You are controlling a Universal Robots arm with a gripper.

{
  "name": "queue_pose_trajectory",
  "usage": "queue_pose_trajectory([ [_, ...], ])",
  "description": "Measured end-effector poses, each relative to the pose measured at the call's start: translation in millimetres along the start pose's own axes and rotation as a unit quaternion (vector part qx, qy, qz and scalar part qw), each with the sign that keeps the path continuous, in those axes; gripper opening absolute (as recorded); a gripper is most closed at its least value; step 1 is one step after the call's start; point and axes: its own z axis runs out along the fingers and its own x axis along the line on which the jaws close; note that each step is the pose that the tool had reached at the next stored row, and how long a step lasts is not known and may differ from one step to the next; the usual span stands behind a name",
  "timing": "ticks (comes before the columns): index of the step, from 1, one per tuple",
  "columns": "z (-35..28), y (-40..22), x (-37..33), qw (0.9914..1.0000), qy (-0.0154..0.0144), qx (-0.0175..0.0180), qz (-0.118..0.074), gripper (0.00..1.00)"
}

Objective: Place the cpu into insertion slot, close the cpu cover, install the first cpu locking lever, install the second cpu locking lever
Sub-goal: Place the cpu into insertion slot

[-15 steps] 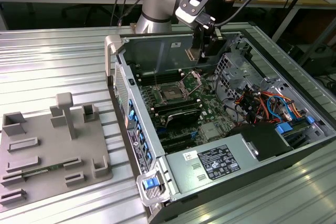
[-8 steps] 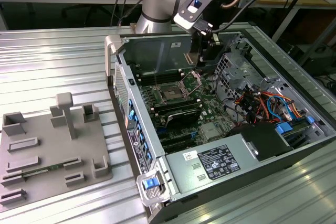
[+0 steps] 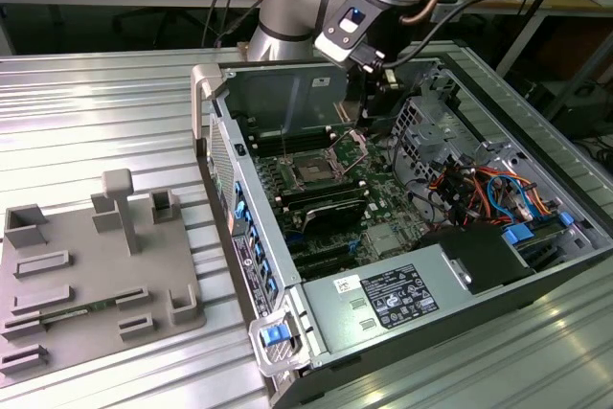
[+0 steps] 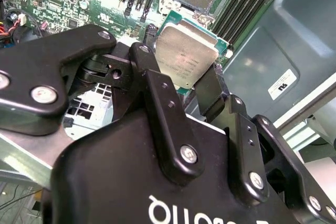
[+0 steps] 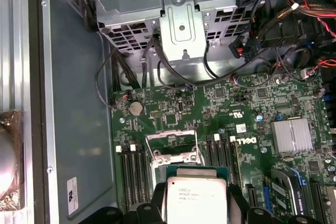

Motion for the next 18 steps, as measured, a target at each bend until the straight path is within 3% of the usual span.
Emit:
queue_pose_trajectory([
  [10, 5.4, -7.7, -1.0, 0.99998, 0.0005, 0.0002, -0.006, 0.55],
  [18, 8.0, -8.1, -1.1, 0.99998, 0.0006, 0.0001, -0.006, 0.55],
])
